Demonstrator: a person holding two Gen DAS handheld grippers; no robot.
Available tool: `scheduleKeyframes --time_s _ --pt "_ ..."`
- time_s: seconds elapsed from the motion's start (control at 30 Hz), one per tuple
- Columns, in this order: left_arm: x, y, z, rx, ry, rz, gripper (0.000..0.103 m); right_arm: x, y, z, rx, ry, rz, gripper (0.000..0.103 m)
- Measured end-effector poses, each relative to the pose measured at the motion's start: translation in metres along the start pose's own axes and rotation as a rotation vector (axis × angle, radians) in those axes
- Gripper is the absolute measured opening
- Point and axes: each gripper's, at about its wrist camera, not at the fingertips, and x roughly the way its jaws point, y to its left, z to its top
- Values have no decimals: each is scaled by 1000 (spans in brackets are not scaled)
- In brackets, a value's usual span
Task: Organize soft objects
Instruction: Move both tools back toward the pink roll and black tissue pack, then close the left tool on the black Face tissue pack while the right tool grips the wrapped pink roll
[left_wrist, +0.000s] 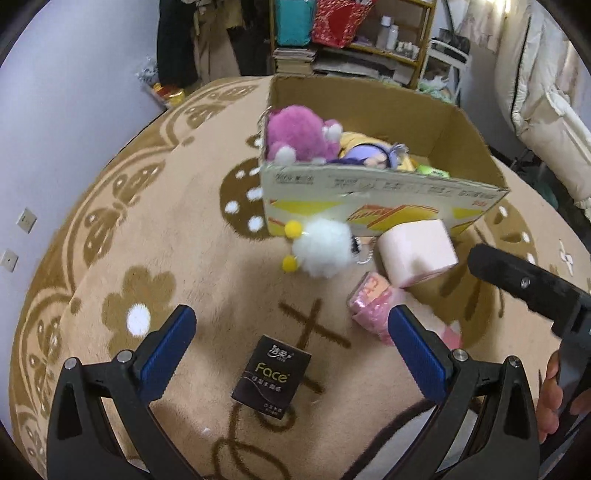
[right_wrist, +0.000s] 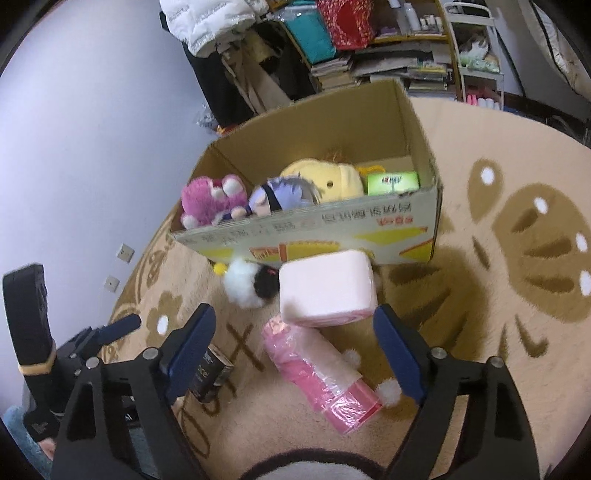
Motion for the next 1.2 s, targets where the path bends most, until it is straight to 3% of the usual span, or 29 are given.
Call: scheduleKeyframes --time_s 0.2,0.63,0.8,0.87,1.07,1.2 --pt "20 2 -6 -4 84 47 103 17 -1 -8 -32 49 -14 85" --pt "60 11 -16 -30 242 55 102 57 -12 -20 -62 153 -31 77" --pt "75 16 -19 -69 268 69 101 76 -20 -27 -46 215 -33 59" --pt "80 19 -22 -87 283 70 95 76 -21 -27 -45 210 -27 58" --pt "88 19 -24 -66 310 51 92 76 -21 -30 -44 214 1 59" --pt "93 17 -31 -75 361 64 73 81 -9 -34 -73 226 3 59"
